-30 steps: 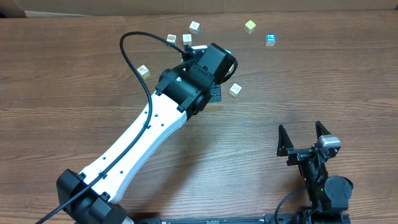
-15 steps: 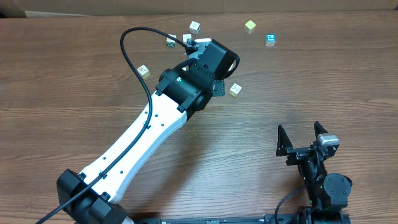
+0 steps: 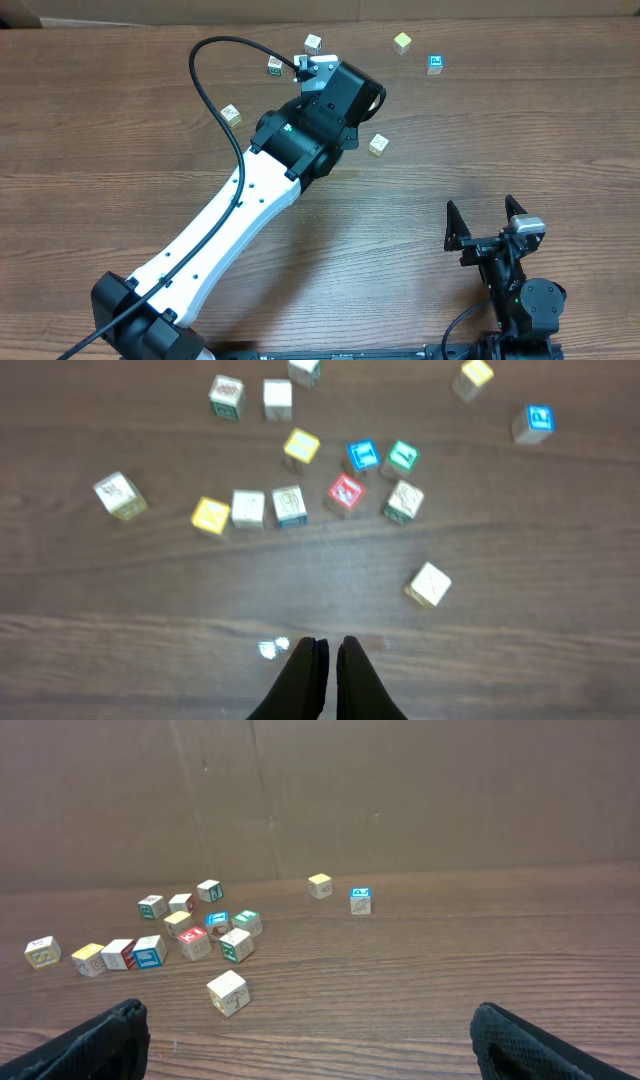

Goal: Form a circle

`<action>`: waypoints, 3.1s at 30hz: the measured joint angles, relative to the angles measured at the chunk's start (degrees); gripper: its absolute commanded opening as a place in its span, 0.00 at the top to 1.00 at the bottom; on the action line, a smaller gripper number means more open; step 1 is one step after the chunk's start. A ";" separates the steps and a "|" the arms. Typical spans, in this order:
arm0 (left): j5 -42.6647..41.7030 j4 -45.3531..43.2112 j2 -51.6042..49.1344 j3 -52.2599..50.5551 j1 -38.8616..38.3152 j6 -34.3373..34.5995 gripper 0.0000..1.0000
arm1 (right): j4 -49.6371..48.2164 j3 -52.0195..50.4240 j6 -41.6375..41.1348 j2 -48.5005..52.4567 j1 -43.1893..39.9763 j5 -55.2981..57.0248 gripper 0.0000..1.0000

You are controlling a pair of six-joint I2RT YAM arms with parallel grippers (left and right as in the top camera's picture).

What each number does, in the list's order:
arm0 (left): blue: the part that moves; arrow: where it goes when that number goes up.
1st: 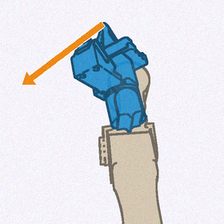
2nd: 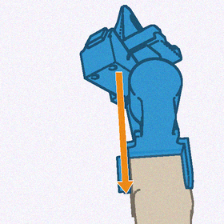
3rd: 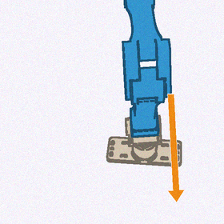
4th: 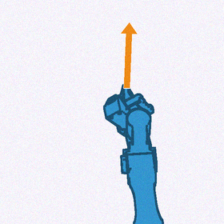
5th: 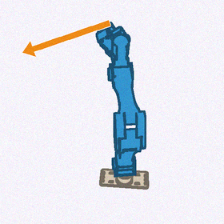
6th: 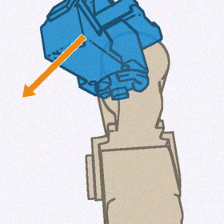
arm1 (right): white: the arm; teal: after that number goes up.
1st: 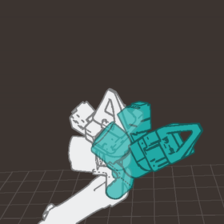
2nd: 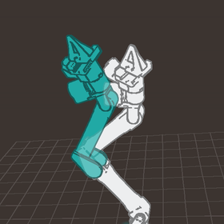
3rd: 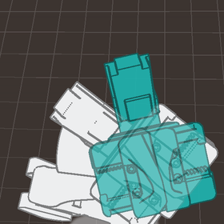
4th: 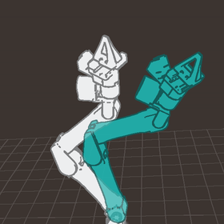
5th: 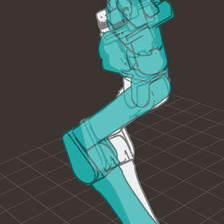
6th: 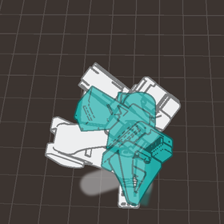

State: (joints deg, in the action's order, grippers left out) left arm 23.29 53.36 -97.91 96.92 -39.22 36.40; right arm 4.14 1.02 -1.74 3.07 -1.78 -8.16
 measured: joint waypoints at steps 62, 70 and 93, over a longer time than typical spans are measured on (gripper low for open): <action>-13.22 -8.81 -13.84 0.31 16.35 -16.92 0.58 | 0.02 0.00 0.00 0.00 0.00 0.00 0.00; -13.16 -11.41 -18.73 0.31 18.05 -17.11 0.64 | 0.02 0.00 0.00 0.00 0.00 0.02 0.00; -13.09 -13.14 -26.10 0.31 22.88 -20.74 0.51 | 0.00 0.00 -0.04 0.00 0.00 0.02 0.00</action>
State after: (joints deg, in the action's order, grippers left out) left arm 10.20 40.23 -124.01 97.23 -16.34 15.66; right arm 4.14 1.02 -1.78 3.07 -1.78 -8.14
